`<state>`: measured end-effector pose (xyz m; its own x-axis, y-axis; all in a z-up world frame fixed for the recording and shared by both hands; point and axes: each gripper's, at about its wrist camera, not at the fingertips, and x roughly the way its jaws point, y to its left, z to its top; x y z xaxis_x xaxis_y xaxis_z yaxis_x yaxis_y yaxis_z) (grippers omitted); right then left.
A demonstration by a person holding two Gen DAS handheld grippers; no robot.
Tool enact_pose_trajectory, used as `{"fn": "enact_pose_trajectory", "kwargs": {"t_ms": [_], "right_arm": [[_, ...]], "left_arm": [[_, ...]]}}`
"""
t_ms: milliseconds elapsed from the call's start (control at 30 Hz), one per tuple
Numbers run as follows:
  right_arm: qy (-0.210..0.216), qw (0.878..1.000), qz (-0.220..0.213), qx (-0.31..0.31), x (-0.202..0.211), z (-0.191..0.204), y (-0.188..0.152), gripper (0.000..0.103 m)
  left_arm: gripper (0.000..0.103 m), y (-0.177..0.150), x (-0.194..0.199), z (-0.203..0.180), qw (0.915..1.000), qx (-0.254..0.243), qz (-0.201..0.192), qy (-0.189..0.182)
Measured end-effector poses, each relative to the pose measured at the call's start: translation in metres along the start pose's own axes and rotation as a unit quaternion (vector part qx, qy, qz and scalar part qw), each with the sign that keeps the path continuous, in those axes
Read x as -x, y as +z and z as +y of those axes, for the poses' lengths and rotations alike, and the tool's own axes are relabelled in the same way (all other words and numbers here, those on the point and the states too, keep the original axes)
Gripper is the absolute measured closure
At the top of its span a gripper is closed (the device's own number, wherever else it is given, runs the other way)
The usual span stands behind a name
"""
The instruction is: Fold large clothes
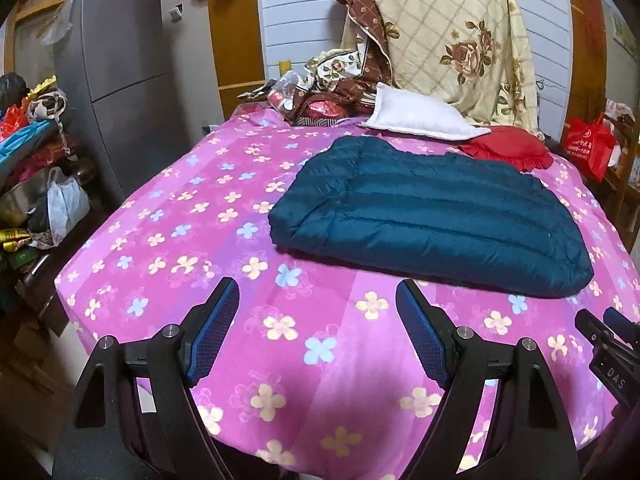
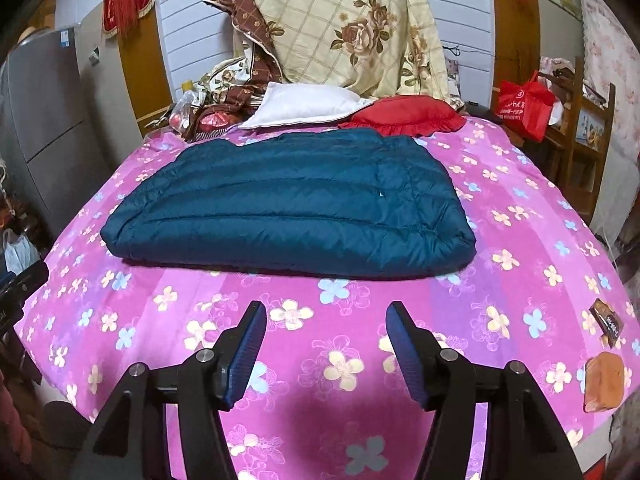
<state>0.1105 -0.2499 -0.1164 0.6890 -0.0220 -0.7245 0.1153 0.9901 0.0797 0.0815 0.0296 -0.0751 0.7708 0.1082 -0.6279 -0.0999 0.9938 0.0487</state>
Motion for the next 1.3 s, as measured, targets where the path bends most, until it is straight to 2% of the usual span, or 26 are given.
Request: {"fn": "enact_pose_trajectory", "kwargs": {"t_ms": [400,1300], "right_arm": [[-0.001,1.000,0.013,0.007,-0.006,0.000,-0.005,0.043],[-0.003,0.999,0.045,-0.017,-0.037,-0.015,-0.004,0.043]], "left_arm": [[0.022,-0.003,-0.008,-0.006,0.9994,-0.006,0.026,-0.023],[0.022,-0.007,-0.046,-0.009,0.9971,-0.008,0.072,-0.024]]}}
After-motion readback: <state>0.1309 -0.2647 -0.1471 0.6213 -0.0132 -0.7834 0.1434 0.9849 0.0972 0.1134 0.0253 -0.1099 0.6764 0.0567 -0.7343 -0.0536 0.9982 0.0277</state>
